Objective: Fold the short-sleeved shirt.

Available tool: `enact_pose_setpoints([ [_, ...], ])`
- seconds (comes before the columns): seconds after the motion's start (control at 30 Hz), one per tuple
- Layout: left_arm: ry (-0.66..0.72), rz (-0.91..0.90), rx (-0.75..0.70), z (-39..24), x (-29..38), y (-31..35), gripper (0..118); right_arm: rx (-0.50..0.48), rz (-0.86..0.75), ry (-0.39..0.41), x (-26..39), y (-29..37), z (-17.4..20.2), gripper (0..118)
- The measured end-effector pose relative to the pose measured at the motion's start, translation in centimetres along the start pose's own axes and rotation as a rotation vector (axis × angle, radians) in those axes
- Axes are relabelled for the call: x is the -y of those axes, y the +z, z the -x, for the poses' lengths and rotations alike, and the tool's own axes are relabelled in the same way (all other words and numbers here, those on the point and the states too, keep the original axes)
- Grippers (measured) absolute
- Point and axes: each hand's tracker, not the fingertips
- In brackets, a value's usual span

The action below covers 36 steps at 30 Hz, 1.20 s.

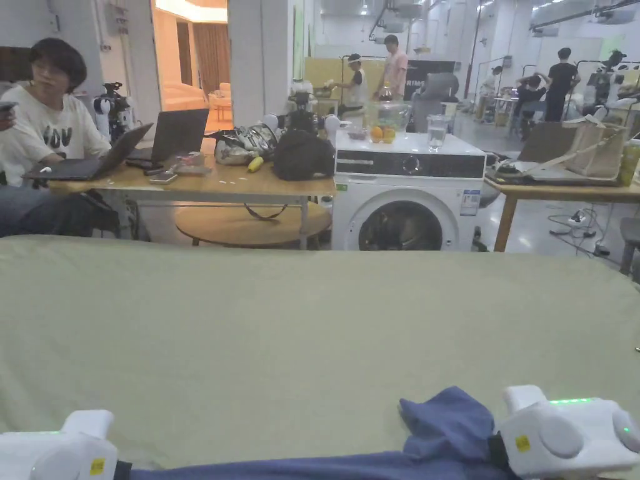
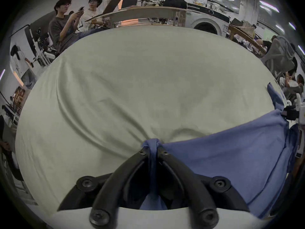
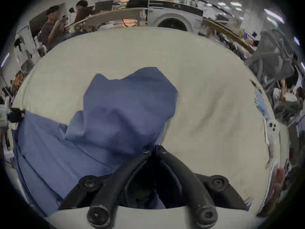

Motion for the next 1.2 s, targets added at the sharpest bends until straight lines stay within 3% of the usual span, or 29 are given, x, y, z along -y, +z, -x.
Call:
enact_pose_setpoints([
  [0.07, 0.045, -0.106, 0.063, 1.1, 0.5, 4.0, 0, -0.059, -0.069, -0.007, 0.6, 4.0, -1.3, 0],
  [0.13, 0.010, -0.155, 0.145, 1.7, 1.6, 8.3, 0, -0.091, -0.138, -0.047, 2.2, 8.0, -2.5, 0],
  [0.2, -0.030, -0.212, 0.139, 2.3, 3.7, 12.4, 0, -0.122, -0.189, -0.102, 4.7, 11.8, -3.4, 0],
  [0.33, -0.031, -0.211, 0.208, 2.7, 9.1, 18.3, 0, -0.128, -0.219, -0.093, 11.0, 17.6, -4.1, 0],
  [0.43, -0.047, -0.182, 0.209, 2.8, 13.2, 18.9, 0, -0.139, -0.199, -0.115, 16.1, 19.4, -4.1, 0],
  [0.53, -0.066, -0.107, 0.189, 2.4, 17.0, 17.6, 0, -0.114, -0.168, -0.087, 19.8, 19.4, -3.3, 0],
  [0.77, -0.027, -0.132, 0.166, 3.5, 19.1, 14.8, 2, -0.061, -0.115, -0.050, 22.1, 18.1, -2.2, 3],
  [0.8, -0.023, -0.152, 0.162, 3.4, 18.8, 15.3, 15, -0.054, -0.145, -0.056, 22.3, 18.6, -2.2, 13],
  [0.83, -0.016, -0.181, 0.187, 3.3, 18.3, 15.9, 48, -0.058, -0.187, -0.068, 22.3, 19.2, -2.2, 44],
  [0.87, -0.012, -0.235, 0.211, 3.0, 17.7, 16.7, 73, -0.072, -0.234, -0.094, 22.1, 19.9, -2.5, 64],
  [0.9, -0.012, -0.281, 0.199, 2.1, 17.2, 17.7, 79, -0.096, -0.274, -0.129, 21.6, 20.7, -2.1, 69],
  [0.97, -0.016, -0.380, 0.197, 0.4, 15.6, 18.9, 79, -0.148, -0.360, -0.139, 20.3, 22.0, -0.9, 69],
  [1.07, -0.025, -0.473, 0.159, -3.2, 13.5, 20.3, 79, -0.163, -0.445, -0.086, 18.1, 22.8, 1.7, 69],
  [1.2, -0.063, -0.515, 0.197, -7.1, 12.4, 20.7, 78, -0.177, -0.436, -0.027, 16.1, 21.9, 6.1, 66],
])
